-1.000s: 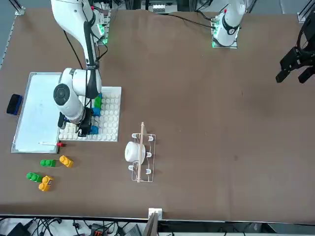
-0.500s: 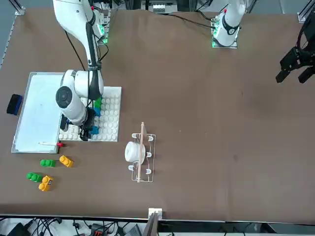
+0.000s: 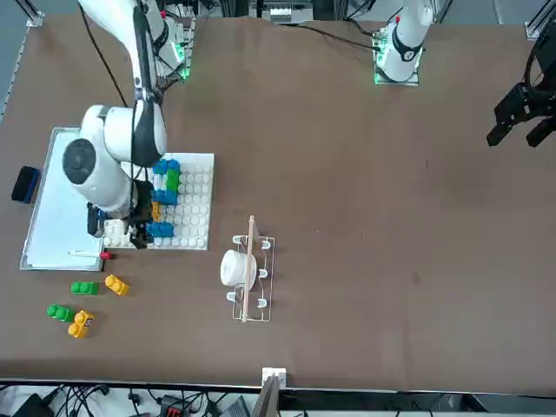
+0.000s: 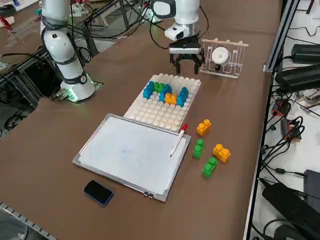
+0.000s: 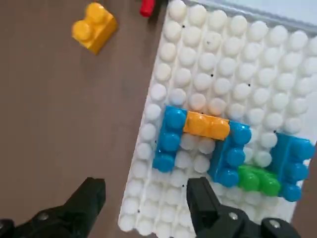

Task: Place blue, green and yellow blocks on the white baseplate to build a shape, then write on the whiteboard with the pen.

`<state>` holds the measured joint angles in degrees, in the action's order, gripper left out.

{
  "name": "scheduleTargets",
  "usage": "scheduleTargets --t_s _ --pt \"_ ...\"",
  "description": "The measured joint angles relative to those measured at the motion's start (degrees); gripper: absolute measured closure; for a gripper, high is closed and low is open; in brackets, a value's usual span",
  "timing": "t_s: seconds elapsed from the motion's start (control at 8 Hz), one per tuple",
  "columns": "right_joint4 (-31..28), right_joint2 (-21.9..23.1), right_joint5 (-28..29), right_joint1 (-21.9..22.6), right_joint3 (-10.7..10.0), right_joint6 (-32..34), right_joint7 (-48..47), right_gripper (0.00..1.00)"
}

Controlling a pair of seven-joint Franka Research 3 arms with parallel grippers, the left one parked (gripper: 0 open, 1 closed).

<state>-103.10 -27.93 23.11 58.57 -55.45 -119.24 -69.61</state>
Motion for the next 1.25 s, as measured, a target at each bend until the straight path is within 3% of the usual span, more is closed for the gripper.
scheduleTargets --t_s 0.62,1.25 --pt "2.4 1.3 0.0 0.5 -6.0 5.3 28.1 0.00" --pt "2.4 1.3 0.0 -0.1 -7.6 5.3 46.2 0.00"
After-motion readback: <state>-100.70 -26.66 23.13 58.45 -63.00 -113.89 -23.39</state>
